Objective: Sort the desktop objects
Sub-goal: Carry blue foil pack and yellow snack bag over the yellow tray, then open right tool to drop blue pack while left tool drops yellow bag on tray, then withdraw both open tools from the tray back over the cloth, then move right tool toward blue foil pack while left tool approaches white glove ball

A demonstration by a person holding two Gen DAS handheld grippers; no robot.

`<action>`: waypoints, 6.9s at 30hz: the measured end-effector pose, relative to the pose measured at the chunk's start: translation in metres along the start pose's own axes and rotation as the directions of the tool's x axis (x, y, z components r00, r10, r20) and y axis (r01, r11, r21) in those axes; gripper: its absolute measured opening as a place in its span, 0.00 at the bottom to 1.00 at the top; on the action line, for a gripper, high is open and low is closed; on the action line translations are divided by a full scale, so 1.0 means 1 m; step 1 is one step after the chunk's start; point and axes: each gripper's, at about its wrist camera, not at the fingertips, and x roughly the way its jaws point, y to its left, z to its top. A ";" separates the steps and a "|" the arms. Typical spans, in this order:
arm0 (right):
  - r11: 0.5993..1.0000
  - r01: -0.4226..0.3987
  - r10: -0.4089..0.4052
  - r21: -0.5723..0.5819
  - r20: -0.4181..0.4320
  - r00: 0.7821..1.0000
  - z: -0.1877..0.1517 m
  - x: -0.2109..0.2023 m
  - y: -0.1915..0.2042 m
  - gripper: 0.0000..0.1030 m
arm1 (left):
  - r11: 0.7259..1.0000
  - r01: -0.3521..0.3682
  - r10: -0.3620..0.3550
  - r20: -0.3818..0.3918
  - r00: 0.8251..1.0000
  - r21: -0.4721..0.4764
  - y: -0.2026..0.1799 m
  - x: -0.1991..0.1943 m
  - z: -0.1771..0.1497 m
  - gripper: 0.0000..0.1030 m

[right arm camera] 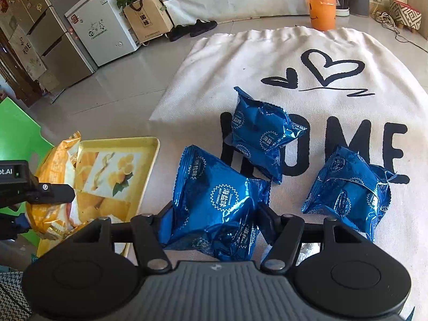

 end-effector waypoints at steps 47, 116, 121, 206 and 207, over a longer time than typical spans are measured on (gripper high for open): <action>0.936 -0.350 0.352 -0.047 0.049 0.935 0.016 0.036 0.105 0.72 | 0.920 -0.249 0.283 0.073 0.956 -0.303 0.079 -0.022 0.017 0.83; 0.964 0.129 -0.112 0.233 -0.085 0.990 0.016 -0.081 -0.103 0.84 | 0.943 -0.169 0.197 -0.069 0.978 0.286 -0.093 0.014 -0.113 0.99; 0.960 0.125 -0.106 0.251 -0.091 0.990 0.017 -0.079 -0.106 0.84 | 0.945 -0.162 0.192 -0.082 0.978 0.284 -0.093 0.011 -0.115 0.99; 0.982 0.059 -0.043 0.178 -0.095 0.995 0.027 -0.084 -0.149 0.83 | 0.926 -0.093 0.148 -0.125 0.981 0.365 -0.160 0.028 -0.160 0.99; 0.979 0.052 -0.034 0.196 -0.096 0.995 0.028 -0.081 -0.151 0.83 | 0.924 -0.091 0.147 -0.124 0.981 0.372 -0.161 0.032 -0.158 0.99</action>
